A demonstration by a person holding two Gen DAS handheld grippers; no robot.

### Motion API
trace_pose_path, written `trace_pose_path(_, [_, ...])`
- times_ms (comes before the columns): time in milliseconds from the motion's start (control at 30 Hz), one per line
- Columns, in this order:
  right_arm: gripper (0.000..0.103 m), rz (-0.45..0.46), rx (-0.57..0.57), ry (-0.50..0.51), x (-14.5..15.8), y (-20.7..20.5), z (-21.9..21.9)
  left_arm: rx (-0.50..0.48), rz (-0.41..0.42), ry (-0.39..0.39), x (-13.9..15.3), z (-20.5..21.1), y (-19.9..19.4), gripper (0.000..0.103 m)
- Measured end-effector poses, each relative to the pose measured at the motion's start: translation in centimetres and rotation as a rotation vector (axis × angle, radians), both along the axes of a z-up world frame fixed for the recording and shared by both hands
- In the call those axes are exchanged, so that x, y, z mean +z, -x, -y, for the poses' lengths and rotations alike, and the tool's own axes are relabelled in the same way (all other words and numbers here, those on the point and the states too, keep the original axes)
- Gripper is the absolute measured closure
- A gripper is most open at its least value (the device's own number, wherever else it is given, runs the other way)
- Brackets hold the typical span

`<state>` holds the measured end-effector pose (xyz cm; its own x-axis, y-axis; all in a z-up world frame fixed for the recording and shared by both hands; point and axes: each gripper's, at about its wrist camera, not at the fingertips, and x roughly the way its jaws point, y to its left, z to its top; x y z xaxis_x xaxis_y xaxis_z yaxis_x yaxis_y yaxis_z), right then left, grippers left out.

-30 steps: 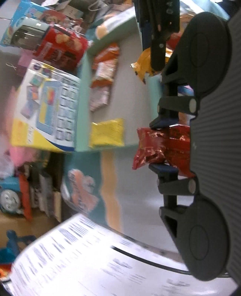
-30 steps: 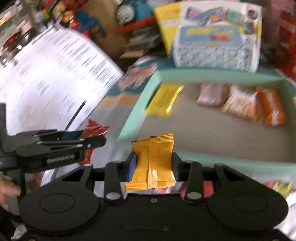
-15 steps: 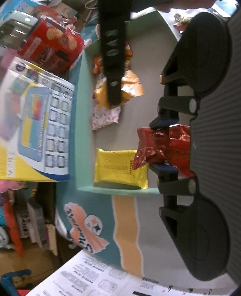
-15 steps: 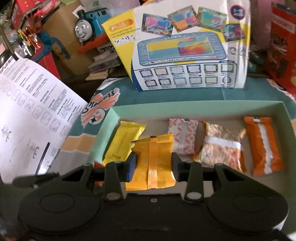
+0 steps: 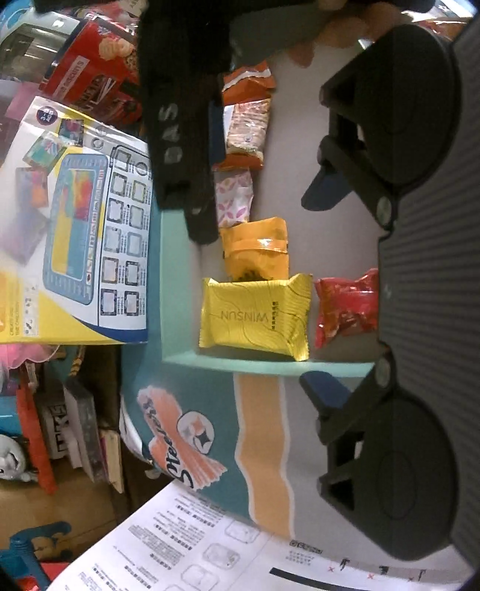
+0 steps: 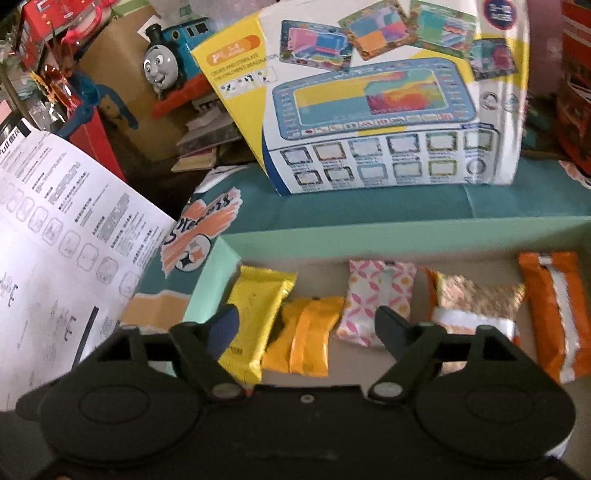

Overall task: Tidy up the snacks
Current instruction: 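Lower both packets into the green box and open both grippers, then move both open grippers back to the snack pile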

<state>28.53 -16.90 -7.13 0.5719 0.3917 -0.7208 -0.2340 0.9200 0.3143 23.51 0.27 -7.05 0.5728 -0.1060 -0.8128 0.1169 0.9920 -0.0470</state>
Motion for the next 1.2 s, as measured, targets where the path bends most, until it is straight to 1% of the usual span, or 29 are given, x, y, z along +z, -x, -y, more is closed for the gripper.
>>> trace_pose_path(33, [0.014, 0.002, -0.004, 0.001, 0.2, 0.5, 0.3, 0.003, -0.004, 0.003, 0.1, 0.0, 0.2, 0.007])
trace_pose_path(100, [0.013, 0.004, -0.009, 0.008, 0.5, 1.6, 0.7, 0.008, -0.007, 0.010, 0.3, 0.0, 0.7, 0.004])
trace_pose_path(200, [0.003, 0.011, -0.012, 0.011, 1.1, 3.1, 1.1, 0.004, -0.006, 0.007, 0.9, 0.2, 1.8, 0.002])
trace_pose_path(300, [0.003, 0.020, -0.012, 0.015, 1.8, 5.1, 1.7, -0.008, 0.002, -0.003, 1.6, 0.5, 3.3, 0.000])
trace_pose_path(333, [0.000, 0.018, -0.013, 0.013, 2.1, 5.9, 2.0, -0.012, 0.003, -0.008, 1.8, 0.6, 3.9, 0.000])
trace_pose_path(400, [0.000, 0.017, -0.018, 0.005, 2.5, 7.4, 2.7, -0.020, 0.004, -0.015, 2.0, 0.7, 5.1, 0.000])
trace_pose_path(533, [0.000, 0.007, -0.040, 0.006, 2.9, 10.8, 4.3, -0.020, -0.013, -0.018, 1.8, 0.4, 7.8, 0.000])
trace_pose_path(667, [0.000, -0.020, -0.062, 0.014, 2.1, 14.0, 6.3, -0.040, -0.055, -0.012, 0.8, 0.6, 10.7, 0.000])
trace_pose_path(767, [0.000, -0.037, -0.085, 0.026, 1.1, 16.3, 7.7, -0.072, -0.084, -0.026, -0.2, 1.5, 12.7, 0.000])
trace_pose_path(900, [0.000, -0.058, -0.135, 0.006, -0.3, 18.7, 9.9, -0.129, -0.125, -0.038, -1.4, 3.6, 14.7, 0.000])
trace_pose_path(1033, [0.000, -0.089, -0.194, 0.001, -1.7, 21.0, 12.1, -0.184, -0.145, -0.039, -2.1, 6.3, 16.0, 0.000])
trace_pose_path(1067, [0.001, -0.088, -0.206, -0.001, -1.9, 21.6, 12.6, -0.194, -0.147, -0.040, -2.2, 7.0, 16.1, 0.000])
trace_pose_path(1133, [0.012, -0.092, -0.224, -0.003, -2.4, 22.6, 13.6, -0.208, -0.149, -0.050, -2.6, 8.3, 16.4, 0.000])
trace_pose_path(1200, [0.017, -0.098, -0.243, -0.011, -2.8, 23.4, 14.6, -0.203, -0.154, -0.061, -3.1, 9.6, 16.3, 0.000])
